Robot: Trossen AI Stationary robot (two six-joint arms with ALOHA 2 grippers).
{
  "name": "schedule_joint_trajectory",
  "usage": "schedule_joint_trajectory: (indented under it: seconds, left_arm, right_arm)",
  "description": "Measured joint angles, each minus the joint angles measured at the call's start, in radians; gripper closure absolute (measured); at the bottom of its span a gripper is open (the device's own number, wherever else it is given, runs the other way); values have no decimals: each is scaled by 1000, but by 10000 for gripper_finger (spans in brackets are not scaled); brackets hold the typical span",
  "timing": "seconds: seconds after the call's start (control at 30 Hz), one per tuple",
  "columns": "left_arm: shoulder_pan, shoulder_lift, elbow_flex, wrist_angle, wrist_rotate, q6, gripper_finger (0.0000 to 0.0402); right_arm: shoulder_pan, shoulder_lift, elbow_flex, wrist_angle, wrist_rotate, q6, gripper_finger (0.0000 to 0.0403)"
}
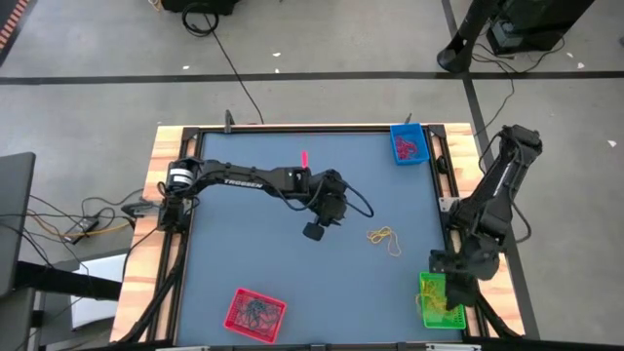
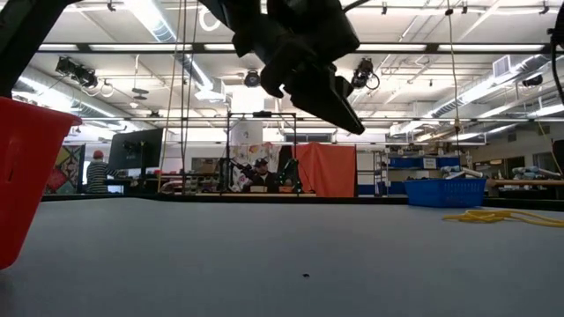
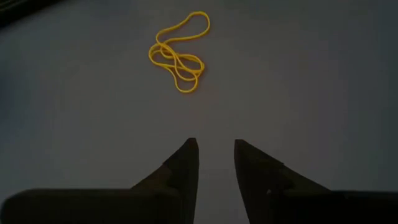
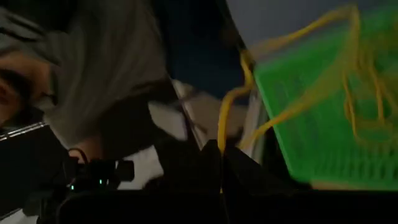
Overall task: Sort rubber bands into baskets
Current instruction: Put the yellow rubber band into the green bin
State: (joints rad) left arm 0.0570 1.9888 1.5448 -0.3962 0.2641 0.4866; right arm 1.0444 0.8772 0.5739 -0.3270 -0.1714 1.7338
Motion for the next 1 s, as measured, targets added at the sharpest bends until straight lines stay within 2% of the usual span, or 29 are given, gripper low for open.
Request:
schedule_joint_trajectory:
  seconds: [0.2, 0.4, 0.5, 0.63, 0.77, 1.0]
  left_arm:
    - [-3, 0, 0, 65, 0, -1, 293]
    - [-18, 0, 0, 84, 0, -1, 293]
    - [-21, 0, 0, 103, -10, 1, 293]
    - [-18, 0, 0, 132, -73, 4, 293]
    - [-11, 0, 1, 144, -60, 2, 293]
    - [-11, 47, 1, 134, -35, 2, 293]
  right_arm:
    - [33, 41, 0, -55, -60, 157, 389]
    - [35, 57, 0, -244, -164, 211, 388]
    - [26, 56, 0, -315, -165, 203, 381]
    - [11, 56, 0, -393, -155, 196, 373]
    - [-1, 57, 0, -356, -70, 175, 363]
    - [-8, 53, 0, -368, -58, 184, 331]
